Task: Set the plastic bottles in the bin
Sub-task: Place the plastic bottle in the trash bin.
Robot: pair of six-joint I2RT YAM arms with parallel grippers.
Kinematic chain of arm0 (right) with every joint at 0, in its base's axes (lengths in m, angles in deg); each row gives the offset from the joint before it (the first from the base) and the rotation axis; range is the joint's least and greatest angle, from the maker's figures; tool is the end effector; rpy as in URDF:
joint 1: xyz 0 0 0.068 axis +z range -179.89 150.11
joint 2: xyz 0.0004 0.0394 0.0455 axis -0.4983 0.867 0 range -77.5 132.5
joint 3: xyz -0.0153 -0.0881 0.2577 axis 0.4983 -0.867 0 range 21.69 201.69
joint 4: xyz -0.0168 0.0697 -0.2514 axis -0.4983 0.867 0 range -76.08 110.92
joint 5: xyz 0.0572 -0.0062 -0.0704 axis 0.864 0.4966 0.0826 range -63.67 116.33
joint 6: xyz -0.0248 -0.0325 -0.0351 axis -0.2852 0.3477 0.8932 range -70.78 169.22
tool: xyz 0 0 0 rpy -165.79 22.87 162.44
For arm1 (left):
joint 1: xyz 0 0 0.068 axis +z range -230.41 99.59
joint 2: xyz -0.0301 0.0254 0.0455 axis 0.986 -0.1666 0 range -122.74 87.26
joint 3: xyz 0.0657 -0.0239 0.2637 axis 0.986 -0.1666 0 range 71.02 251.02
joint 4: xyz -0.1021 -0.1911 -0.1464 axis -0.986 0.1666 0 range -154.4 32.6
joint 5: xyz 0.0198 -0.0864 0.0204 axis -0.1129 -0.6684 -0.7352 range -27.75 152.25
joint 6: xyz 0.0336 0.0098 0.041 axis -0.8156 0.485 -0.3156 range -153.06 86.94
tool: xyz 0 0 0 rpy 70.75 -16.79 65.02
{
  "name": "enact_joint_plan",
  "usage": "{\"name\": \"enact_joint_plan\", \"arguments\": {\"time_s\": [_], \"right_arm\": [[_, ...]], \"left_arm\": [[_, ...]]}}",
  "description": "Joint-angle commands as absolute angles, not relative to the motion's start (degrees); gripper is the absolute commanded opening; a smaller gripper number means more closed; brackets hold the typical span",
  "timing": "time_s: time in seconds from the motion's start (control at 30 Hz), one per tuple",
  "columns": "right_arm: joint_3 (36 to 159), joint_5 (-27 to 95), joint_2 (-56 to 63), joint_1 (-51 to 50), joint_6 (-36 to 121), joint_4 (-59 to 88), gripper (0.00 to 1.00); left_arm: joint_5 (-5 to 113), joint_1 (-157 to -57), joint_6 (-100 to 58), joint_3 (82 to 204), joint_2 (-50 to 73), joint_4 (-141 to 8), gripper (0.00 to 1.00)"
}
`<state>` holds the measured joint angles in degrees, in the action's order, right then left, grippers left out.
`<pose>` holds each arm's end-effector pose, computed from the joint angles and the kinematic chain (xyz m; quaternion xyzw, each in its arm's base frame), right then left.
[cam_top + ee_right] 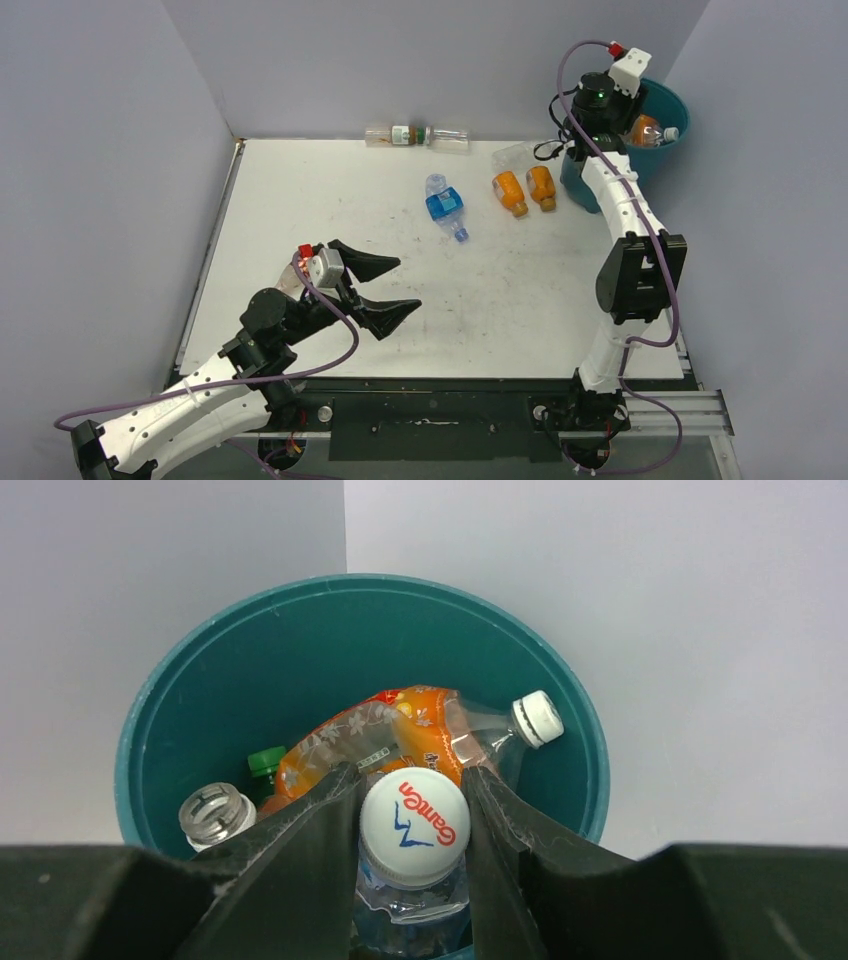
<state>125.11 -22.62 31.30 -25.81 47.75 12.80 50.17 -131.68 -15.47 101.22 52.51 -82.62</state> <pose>0.4523 0.0054 0.3931 0.2667 0.6732 -0.2733 0.6332 0.0930 -0.1278 0.3301 0.2572 0.5641 -0.4957 0.6082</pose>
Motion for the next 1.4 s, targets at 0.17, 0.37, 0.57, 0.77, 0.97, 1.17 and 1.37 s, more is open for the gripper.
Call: {"name": "enact_joint_plan", "arguments": {"time_s": [0.17, 0.37, 0.57, 0.77, 0.97, 1.17, 1.37], "right_arm": [[125.22, -18.37, 28.35, -28.03, 42.31, 20.53, 0.59], [127.44, -17.57, 28.11, -28.00, 40.86, 22.19, 0.83], [129.93, -16.03, 26.35, -27.84, 38.84, 23.10, 0.89], [133.06, -15.02, 23.42, -25.76, 35.64, 25.11, 1.00], [126.39, -8.79, 15.10, -18.25, 33.03, 20.47, 1.00], [111.88, 0.77, 5.84, -1.76, 33.96, 14.44, 1.00], [98.33, 9.99, 3.88, 6.51, 29.65, 14.40, 1.00]], "left_arm": [[49.43, -131.57, -15.83, 101.95, 52.62, -84.90, 0.96], [49.41, -131.61, -15.74, 101.96, 52.45, -84.88, 0.96], [49.50, -131.56, -15.85, 102.03, 52.45, -84.78, 0.96], [49.28, -131.69, -15.79, 102.12, 52.51, -84.55, 0.96], [51.02, -132.51, -17.21, 102.30, 53.56, -83.04, 0.96], [55.27, -133.32, -19.62, 102.57, 54.39, -80.53, 0.96], [62.42, -133.58, -20.90, 102.66, 55.53, -78.39, 0.96]]}}
